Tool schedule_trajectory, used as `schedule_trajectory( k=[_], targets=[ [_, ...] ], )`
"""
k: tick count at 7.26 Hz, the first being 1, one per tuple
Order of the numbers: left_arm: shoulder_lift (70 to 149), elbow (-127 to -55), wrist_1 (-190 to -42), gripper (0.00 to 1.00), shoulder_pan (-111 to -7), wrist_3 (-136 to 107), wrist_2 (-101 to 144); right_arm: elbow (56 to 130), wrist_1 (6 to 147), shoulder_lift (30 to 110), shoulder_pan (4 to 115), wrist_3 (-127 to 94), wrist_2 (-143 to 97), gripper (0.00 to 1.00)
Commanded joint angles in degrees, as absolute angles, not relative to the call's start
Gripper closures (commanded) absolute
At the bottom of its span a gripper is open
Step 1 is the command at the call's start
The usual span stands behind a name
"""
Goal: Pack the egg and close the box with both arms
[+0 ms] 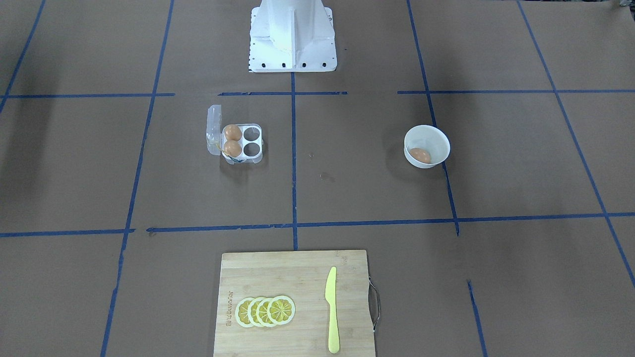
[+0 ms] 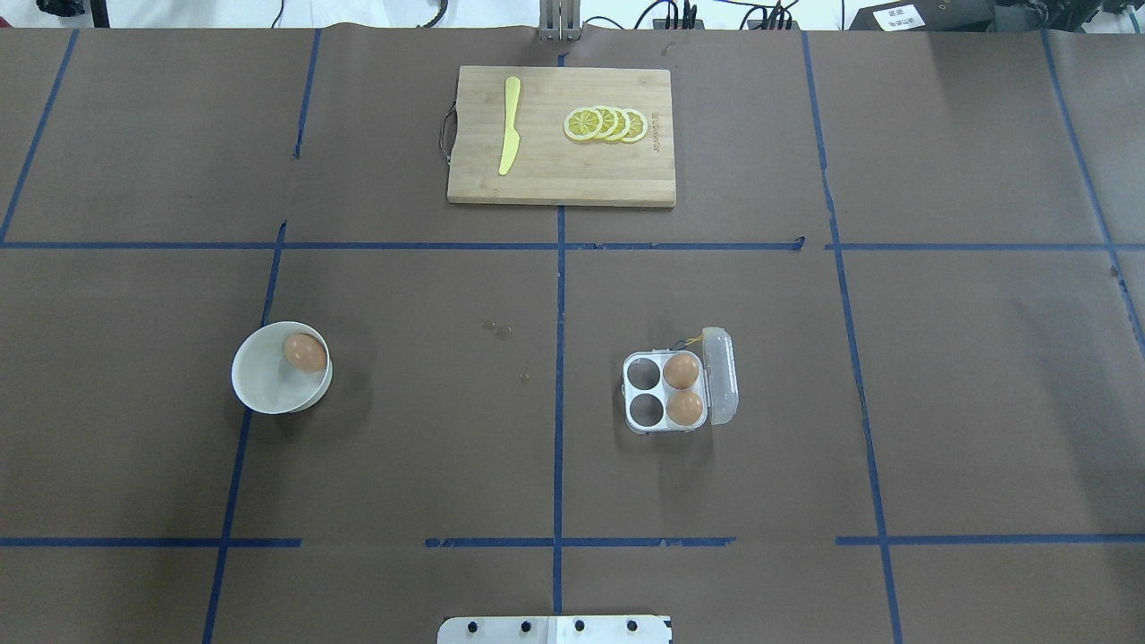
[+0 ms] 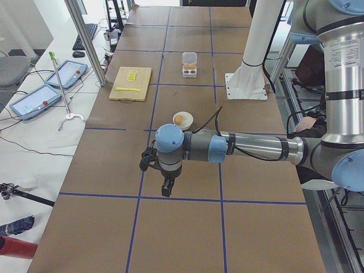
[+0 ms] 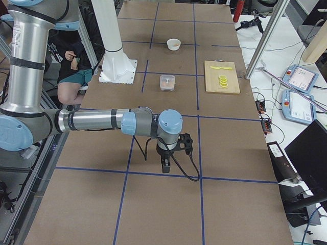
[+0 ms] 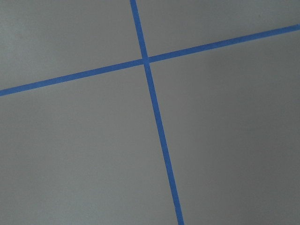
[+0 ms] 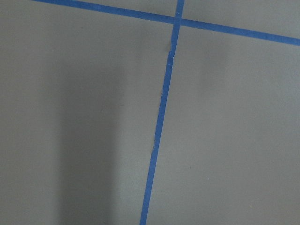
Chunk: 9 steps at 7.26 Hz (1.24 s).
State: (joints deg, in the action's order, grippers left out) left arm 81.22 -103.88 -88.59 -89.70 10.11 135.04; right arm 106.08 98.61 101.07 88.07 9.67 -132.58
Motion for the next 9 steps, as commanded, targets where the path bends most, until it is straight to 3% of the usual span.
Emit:
schedule_trajectory(
  k=[1, 6, 9],
  targets=[
    [81.6, -104.0, -88.7, 0.00, -89.6, 10.1, 135.3, 106.2, 98.6, 101.1, 88.1, 9.7, -132.6, 0.00],
    [81.7, -102.6, -102.5, 0.00, -89.6, 10.1, 135.7, 107.4, 98.6, 99.8, 88.1, 9.6, -132.8, 0.00],
    [83.1, -98.6, -130.9, 0.00, -89.6, 10.0, 135.4, 107.3, 98.6, 94.5, 88.1, 9.7, -133.1, 0.00]
  ],
)
